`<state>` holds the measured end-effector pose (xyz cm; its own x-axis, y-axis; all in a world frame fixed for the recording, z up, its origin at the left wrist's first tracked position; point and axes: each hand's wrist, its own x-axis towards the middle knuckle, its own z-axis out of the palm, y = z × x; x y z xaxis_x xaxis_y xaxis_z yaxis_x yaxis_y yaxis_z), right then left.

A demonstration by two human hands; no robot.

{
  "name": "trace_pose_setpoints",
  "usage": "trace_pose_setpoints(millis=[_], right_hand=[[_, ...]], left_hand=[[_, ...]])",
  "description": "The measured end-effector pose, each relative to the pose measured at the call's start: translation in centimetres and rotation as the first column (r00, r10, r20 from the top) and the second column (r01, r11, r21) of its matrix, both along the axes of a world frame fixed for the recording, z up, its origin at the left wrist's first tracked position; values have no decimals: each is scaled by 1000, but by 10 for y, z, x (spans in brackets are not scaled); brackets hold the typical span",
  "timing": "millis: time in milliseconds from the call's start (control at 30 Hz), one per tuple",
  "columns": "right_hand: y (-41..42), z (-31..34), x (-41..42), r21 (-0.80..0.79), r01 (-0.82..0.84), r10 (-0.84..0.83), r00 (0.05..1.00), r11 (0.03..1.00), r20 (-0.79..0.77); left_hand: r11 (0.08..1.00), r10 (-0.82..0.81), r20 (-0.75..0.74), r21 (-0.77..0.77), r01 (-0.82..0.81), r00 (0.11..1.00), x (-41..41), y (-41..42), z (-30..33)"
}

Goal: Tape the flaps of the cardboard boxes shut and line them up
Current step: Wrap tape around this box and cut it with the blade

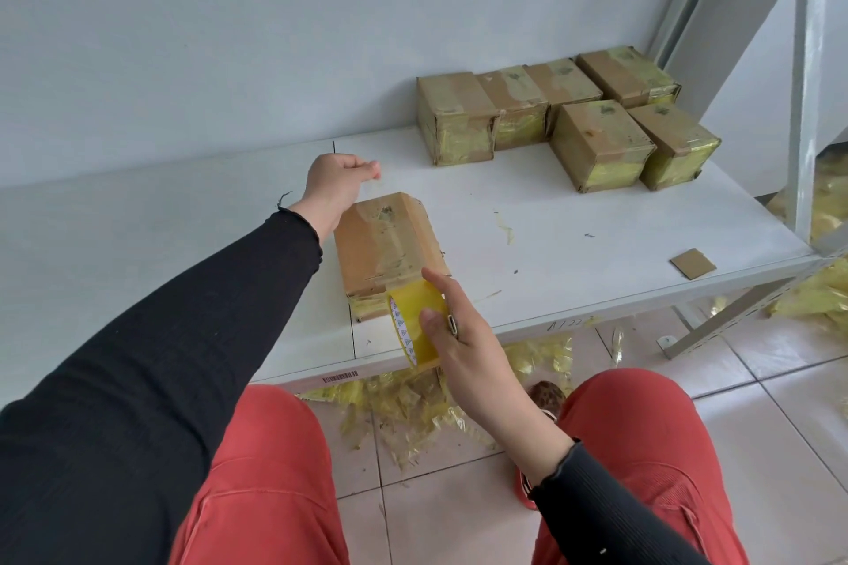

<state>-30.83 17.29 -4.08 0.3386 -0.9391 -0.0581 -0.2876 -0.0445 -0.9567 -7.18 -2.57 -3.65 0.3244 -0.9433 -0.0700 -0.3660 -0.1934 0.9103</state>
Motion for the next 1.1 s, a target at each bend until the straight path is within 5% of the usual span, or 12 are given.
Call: trace_pose_setpoints(millis=[333,467,633,800,933,1000,1067,1100], right_hand=[[-9,-15,8,9,13,-12,995,1000,-101],[-13,-26,13,-3,-9,8,998,1000,-61],[-15,-39,14,17,-32,32,999,999,-19],[-16,-39,11,48,-41,40,998,998,38],[-14,-40,10,33,-31,28,995,999,101],[-14,-41,14,53,-32,26,992,998,127],[-18,-43,21,59,-34,26,992,998,125],[-22,-44,26,62,-32,24,992,998,126]], left_hand=[[956,-38,67,294,17,997,1,-12,-12],[780,-157,-2,613,125,988,1,-17,-4],[624,-181,-169,741,246,969,11,-25,-5],[644,-302,206,764,39,931,5,-29,0],[796,-175,289,604,-37,941,-3,-27,-1],[971,80,320,190,-147,944,-3,-19,0],[982,136,404,-174,-70,905,-6,0,9],[977,89,464,-213,14,881,-8,8,14]])
